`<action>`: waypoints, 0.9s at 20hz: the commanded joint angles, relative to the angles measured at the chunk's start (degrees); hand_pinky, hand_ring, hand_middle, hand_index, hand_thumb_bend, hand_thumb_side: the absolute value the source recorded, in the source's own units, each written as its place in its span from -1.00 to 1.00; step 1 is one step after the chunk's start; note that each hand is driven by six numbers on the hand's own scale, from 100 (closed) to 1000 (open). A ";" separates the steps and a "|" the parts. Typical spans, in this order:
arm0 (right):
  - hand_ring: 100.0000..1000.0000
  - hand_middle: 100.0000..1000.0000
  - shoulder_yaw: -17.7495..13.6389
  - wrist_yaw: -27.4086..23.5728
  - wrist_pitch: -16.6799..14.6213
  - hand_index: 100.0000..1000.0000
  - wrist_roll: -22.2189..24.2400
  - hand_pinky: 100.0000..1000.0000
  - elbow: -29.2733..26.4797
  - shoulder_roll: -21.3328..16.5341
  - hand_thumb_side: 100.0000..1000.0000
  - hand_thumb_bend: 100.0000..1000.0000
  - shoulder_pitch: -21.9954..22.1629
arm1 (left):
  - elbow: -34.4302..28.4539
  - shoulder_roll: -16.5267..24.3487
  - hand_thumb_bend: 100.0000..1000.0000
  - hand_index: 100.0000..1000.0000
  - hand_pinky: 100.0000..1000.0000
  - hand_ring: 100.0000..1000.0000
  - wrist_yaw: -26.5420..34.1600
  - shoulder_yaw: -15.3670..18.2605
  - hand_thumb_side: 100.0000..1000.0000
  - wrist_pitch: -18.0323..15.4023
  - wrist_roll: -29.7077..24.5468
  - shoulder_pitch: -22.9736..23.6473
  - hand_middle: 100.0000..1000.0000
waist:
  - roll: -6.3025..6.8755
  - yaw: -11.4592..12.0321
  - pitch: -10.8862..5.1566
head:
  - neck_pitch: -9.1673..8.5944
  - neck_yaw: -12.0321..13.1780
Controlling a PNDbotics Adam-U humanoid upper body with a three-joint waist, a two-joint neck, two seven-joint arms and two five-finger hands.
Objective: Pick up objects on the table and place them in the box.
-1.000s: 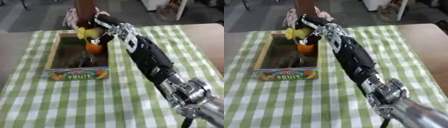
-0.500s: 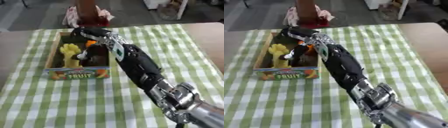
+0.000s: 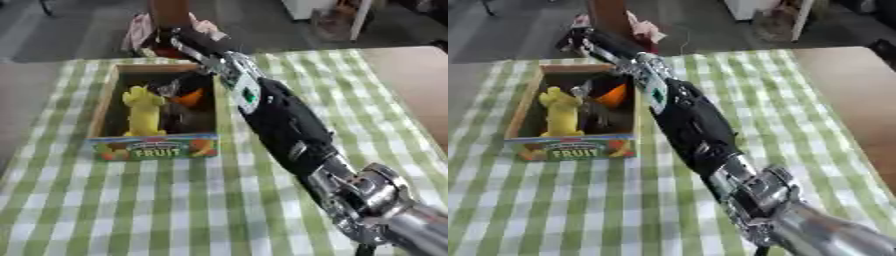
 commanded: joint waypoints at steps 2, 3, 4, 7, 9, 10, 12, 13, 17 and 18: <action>0.34 0.43 1.44 -16.03 3.70 0.60 2.39 0.25 -8.70 -5.59 -0.43 -0.72 1.55 | -0.52 1.27 -1.00 0.41 0.04 0.10 -0.43 0.87 0.66 -0.09 0.51 0.06 0.01 | -0.09 -0.95 -1.09 | 0.31 1.22; 0.32 0.42 1.89 -20.94 4.89 0.59 4.02 0.24 -11.34 -7.06 -0.43 -0.78 2.81 | -0.50 1.34 -1.00 0.41 0.04 0.10 -0.51 1.02 0.66 -0.12 0.64 0.21 0.01 | -0.20 -1.33 -1.15 | 0.40 1.55; 0.30 0.41 2.24 -25.49 6.29 0.58 5.70 0.22 -14.01 -8.41 -0.41 -0.84 4.00 | -0.48 1.38 -1.00 0.41 0.04 0.10 -0.58 1.15 0.66 -0.14 0.78 0.29 0.01 | -0.29 -1.60 -1.16 | 0.44 1.80; 0.27 0.39 2.48 -37.69 10.61 0.58 9.93 0.19 -22.62 -12.32 -0.39 -0.98 8.69 | -0.43 1.47 -1.00 0.41 0.04 0.10 -0.75 1.44 0.66 -0.18 1.11 0.51 0.01 | -0.46 -2.65 -1.09 | 0.68 2.83; 0.22 0.36 1.73 -43.51 13.33 0.57 11.61 0.17 -27.63 -14.22 -0.36 -1.00 12.18 | -0.38 1.50 -1.00 0.41 0.04 0.10 -0.87 1.57 0.67 -0.20 1.25 0.69 0.01 | -0.58 -3.25 -1.06 | 0.97 3.17; 0.20 0.34 1.23 -45.79 14.62 0.56 12.11 0.16 -29.83 -14.93 -0.33 -1.00 13.80 | -0.35 1.49 -1.00 0.40 0.04 0.10 -0.92 1.64 0.67 -0.21 1.33 0.78 0.01 | -0.63 -3.44 -1.04 | 1.12 3.32; 0.18 0.33 0.07 -49.32 16.79 0.56 12.47 0.13 -33.73 -15.99 -0.27 -1.00 17.43 | -0.27 1.49 -1.00 0.40 0.04 0.10 -1.05 1.75 0.67 -0.20 1.43 1.04 0.01 | -0.71 -4.01 -0.96 | 1.63 4.07; 0.17 0.32 -0.56 -50.63 17.62 0.55 12.55 0.12 -35.50 -16.29 -0.26 -1.00 19.34 | -0.23 1.50 -1.00 0.40 0.04 0.10 -1.14 1.79 0.68 -0.20 1.45 1.17 0.01 | -0.75 -4.33 -0.92 | 2.01 4.46; 0.13 0.27 -2.91 -53.88 20.66 0.53 12.16 0.09 -40.73 -15.87 -0.19 -1.00 25.48 | -0.09 1.41 -1.00 0.40 0.04 0.10 -1.42 2.01 0.68 -0.20 1.62 1.70 0.01 | -0.73 -5.14 -0.86 | 3.13 6.30; 0.13 0.27 -3.23 -54.28 21.27 0.53 12.16 0.09 -41.65 -15.71 -0.19 -1.00 26.35 | -0.06 1.43 -1.00 0.40 0.04 0.10 -1.49 2.00 0.68 -0.20 1.60 1.79 0.01 | -0.72 -5.24 -0.86 | 3.24 6.61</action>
